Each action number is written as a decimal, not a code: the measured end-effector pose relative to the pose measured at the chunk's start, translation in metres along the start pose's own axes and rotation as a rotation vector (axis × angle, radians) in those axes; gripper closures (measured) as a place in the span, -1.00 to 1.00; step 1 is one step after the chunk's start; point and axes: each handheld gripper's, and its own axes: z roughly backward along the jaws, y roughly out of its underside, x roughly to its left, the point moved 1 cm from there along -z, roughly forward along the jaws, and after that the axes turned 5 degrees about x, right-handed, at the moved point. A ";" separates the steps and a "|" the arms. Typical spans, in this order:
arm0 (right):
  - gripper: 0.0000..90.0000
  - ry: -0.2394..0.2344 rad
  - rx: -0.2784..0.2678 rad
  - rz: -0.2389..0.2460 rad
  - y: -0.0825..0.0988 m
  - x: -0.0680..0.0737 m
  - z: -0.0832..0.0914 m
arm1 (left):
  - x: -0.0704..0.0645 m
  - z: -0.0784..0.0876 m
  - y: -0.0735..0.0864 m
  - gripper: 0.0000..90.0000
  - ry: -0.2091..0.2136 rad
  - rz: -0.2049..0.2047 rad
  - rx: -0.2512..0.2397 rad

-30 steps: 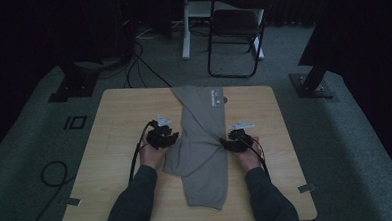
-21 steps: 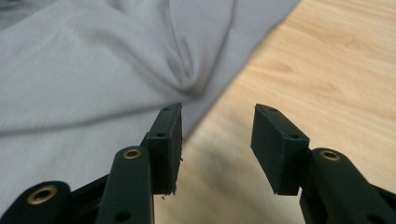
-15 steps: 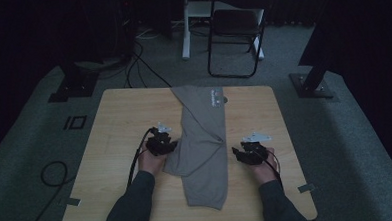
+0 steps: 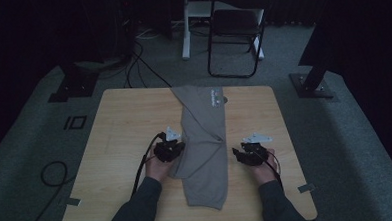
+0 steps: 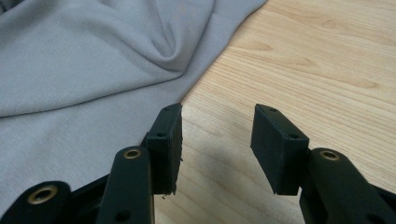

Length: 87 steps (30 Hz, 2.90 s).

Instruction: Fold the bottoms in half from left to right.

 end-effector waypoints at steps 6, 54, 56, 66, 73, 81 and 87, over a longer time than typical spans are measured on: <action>0.19 -0.004 0.001 0.007 0.001 0.002 0.001 | -0.047 0.006 -0.002 0.96 0.100 -0.099 -0.012; 0.30 -0.144 0.065 0.188 0.019 0.077 -0.001 | -0.043 -0.002 0.044 0.32 0.046 -0.108 0.044; 0.29 -0.132 0.063 0.178 0.017 0.072 -0.003 | -0.039 -0.004 0.039 0.29 0.050 -0.086 0.041; 0.22 -0.176 -0.001 0.167 0.004 0.070 0.006 | -0.013 0.010 0.030 0.16 0.076 0.013 -0.053; 0.43 -0.211 0.030 0.157 -0.003 0.073 -0.011 | -0.014 -0.008 0.029 0.11 0.126 0.029 0.007; 0.77 -0.220 -0.019 0.217 0.001 0.075 0.012 | -0.024 0.011 0.028 0.83 0.154 0.006 -0.030; 0.80 -0.248 -0.062 0.228 0.010 0.077 0.032 | -0.038 0.029 0.029 0.87 0.180 -0.065 -0.063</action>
